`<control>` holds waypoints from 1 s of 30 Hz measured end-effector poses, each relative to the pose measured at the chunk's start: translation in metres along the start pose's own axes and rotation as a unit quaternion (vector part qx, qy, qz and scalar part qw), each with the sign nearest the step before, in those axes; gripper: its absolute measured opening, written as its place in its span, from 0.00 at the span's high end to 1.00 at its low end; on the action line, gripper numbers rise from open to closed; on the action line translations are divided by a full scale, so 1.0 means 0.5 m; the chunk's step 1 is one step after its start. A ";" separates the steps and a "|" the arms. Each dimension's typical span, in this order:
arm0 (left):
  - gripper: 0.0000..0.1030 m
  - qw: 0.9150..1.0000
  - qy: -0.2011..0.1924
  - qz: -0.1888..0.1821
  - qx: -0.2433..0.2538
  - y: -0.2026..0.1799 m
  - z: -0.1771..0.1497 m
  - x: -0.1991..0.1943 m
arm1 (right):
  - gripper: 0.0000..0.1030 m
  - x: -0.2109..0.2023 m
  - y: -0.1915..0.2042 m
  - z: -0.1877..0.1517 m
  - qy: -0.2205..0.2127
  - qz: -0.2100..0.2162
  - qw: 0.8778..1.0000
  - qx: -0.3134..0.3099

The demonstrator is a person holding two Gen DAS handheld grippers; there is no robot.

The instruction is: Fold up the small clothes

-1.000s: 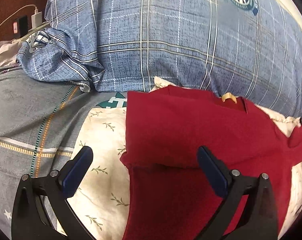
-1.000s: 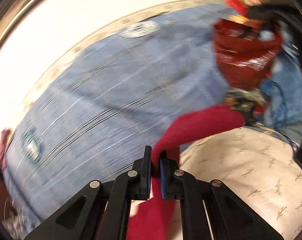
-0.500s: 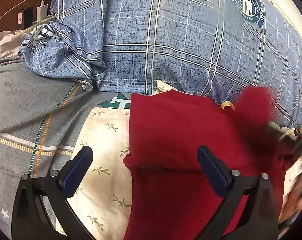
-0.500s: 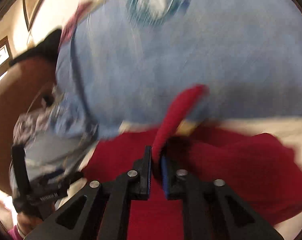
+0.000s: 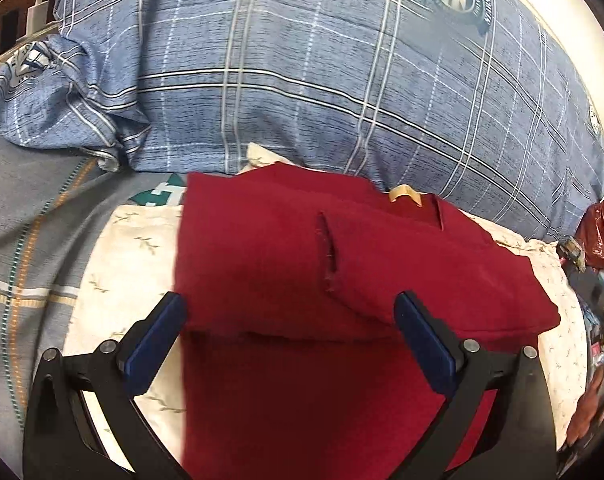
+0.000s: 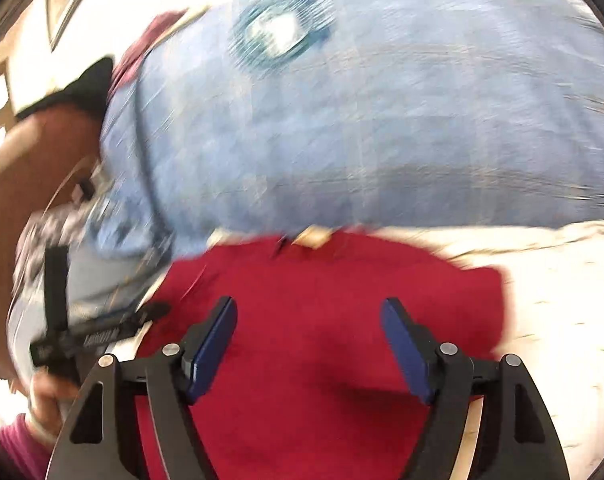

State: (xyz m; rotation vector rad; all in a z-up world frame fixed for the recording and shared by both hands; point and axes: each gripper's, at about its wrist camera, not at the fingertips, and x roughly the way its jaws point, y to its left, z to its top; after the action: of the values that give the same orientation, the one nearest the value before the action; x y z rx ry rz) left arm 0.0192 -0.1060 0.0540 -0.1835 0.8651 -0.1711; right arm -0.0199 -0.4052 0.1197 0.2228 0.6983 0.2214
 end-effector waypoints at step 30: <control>0.94 0.997 0.015 0.062 0.050 0.052 0.030 0.034 | 0.26 0.078 -0.199 -0.007 0.064 -0.048 0.986 0.149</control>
State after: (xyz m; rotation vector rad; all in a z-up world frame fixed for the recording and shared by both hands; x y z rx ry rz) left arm 0.0434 -0.0829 0.0451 -0.0333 0.8933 -0.1006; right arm 0.0196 -0.4890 0.0660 0.4632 0.8676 0.0372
